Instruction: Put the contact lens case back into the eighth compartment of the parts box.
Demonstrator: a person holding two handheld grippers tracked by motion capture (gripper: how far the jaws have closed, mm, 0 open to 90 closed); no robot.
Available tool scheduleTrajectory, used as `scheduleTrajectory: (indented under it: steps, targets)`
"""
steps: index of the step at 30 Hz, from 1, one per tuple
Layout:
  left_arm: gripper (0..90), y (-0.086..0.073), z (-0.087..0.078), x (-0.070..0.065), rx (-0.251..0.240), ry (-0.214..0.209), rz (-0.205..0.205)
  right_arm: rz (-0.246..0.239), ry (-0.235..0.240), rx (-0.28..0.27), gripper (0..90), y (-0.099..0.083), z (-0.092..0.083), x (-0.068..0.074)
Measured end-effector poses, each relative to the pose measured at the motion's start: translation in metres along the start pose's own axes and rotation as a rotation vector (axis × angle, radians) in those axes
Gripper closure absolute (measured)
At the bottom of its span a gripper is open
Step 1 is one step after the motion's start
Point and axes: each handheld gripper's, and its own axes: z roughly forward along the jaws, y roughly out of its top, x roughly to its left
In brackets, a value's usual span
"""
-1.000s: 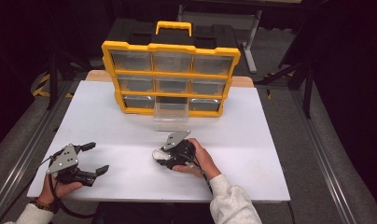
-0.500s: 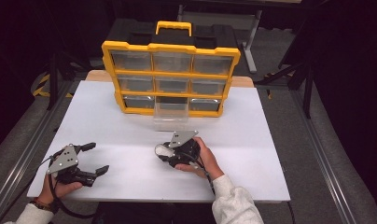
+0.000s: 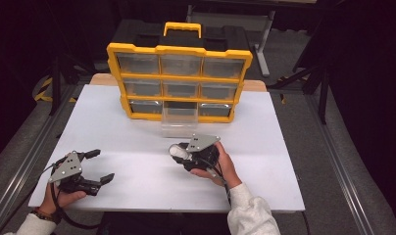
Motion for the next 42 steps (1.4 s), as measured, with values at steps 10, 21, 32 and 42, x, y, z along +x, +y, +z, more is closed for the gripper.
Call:
scheduleTrajectory:
  steps: [10,21,32,42]
  targets:
    - [6.8,0.000,0.000,0.000,-0.001,-0.002,-0.001,0.008,-0.055,-0.051,49.9,0.003,-0.020,-0.006]
    - [6.8,0.000,0.002,-0.001,0.005,-0.004,-0.002,0.027,-0.122,-0.119,49.9,0.006,-0.038,-0.012]
    - [6.9,0.000,0.001,-0.001,0.005,-0.011,-0.001,0.048,-0.192,-0.171,49.9,0.011,-0.045,-0.024]
    - [7.0,0.000,0.001,0.000,0.001,-0.019,-0.005,0.046,-0.226,-0.185,49.9,0.027,-0.048,-0.042]
